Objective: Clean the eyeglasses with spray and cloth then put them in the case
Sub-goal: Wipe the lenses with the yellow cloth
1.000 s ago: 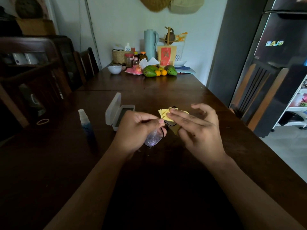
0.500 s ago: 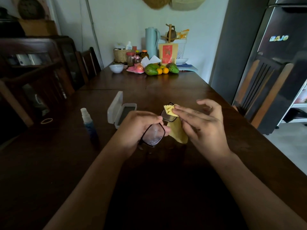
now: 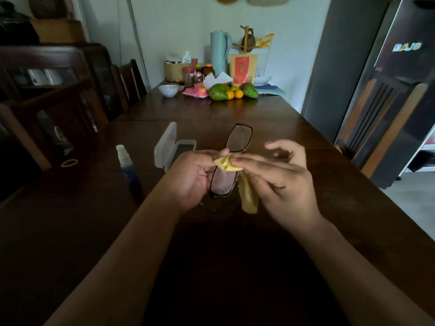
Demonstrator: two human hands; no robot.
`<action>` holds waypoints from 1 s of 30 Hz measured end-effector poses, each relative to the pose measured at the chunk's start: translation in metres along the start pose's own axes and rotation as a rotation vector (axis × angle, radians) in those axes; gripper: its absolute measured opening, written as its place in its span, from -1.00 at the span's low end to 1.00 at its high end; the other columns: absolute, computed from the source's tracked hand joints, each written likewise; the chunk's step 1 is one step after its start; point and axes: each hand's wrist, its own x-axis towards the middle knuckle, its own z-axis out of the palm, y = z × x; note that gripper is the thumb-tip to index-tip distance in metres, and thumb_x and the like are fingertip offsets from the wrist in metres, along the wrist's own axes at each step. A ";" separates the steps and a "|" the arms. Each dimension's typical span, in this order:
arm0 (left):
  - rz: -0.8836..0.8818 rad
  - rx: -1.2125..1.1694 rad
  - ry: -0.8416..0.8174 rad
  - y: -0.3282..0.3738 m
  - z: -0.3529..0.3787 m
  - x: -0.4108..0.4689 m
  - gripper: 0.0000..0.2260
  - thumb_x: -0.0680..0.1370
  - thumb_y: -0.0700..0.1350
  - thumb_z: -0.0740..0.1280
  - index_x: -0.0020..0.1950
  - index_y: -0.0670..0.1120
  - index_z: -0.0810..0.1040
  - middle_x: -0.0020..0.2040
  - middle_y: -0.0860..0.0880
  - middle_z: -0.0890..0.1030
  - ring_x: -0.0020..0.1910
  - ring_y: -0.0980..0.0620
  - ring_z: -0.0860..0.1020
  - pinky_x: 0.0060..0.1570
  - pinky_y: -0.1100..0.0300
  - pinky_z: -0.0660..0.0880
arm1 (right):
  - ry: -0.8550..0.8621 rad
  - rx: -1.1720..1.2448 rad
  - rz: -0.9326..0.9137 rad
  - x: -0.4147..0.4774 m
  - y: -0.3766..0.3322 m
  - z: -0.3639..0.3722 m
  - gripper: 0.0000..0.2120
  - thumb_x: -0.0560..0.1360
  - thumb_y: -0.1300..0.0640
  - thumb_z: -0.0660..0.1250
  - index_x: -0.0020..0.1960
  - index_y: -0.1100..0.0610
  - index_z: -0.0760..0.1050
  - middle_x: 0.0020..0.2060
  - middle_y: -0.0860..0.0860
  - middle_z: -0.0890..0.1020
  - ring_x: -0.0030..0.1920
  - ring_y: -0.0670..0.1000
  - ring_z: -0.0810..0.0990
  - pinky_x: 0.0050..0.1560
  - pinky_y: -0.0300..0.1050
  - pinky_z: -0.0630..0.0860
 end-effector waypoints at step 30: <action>0.105 0.145 0.342 0.003 0.010 -0.005 -0.84 0.47 -0.26 0.44 -0.11 -0.38 0.65 -0.28 -0.25 0.62 -0.40 -0.12 0.57 -0.39 0.19 0.51 | -0.175 -0.278 -0.131 -0.006 -0.005 0.003 -0.71 0.53 0.15 0.34 0.21 -0.03 0.64 0.23 -0.17 0.62 0.28 0.18 0.50 0.16 0.20 0.44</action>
